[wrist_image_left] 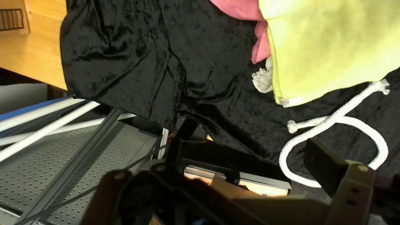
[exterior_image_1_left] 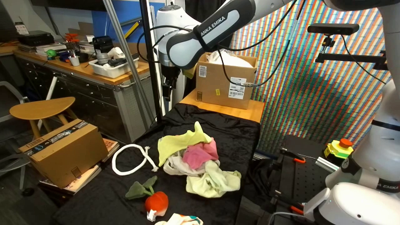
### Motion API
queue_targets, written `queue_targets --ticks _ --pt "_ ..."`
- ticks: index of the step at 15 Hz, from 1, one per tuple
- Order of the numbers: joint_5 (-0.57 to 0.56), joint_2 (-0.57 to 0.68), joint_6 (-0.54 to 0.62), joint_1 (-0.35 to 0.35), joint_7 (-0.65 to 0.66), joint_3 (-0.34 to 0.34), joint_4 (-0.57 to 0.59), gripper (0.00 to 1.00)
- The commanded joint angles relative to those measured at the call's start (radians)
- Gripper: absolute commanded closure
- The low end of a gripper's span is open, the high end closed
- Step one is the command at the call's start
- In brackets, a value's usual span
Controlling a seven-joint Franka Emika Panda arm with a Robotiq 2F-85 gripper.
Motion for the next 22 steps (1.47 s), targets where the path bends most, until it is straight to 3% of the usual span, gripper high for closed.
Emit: queue_targets --ticks 1,6,13,17,22 --pt "0.079 0.103 -0.103 -0.022 -0.055 0.047 0.178 0.0" --pt "0.142 0.141 -0.27 -0.003 -0.094 0.099 0.271 0.0" --pt "0.127 0.133 -0.394 0.088 -0.087 0.151 0.267 0.0" --pt "0.098 0.111 -0.365 0.14 -0.084 0.151 0.172 0.0" --pt "0.063 0.065 -0.261 0.16 -0.093 0.156 -0.048 0.0"
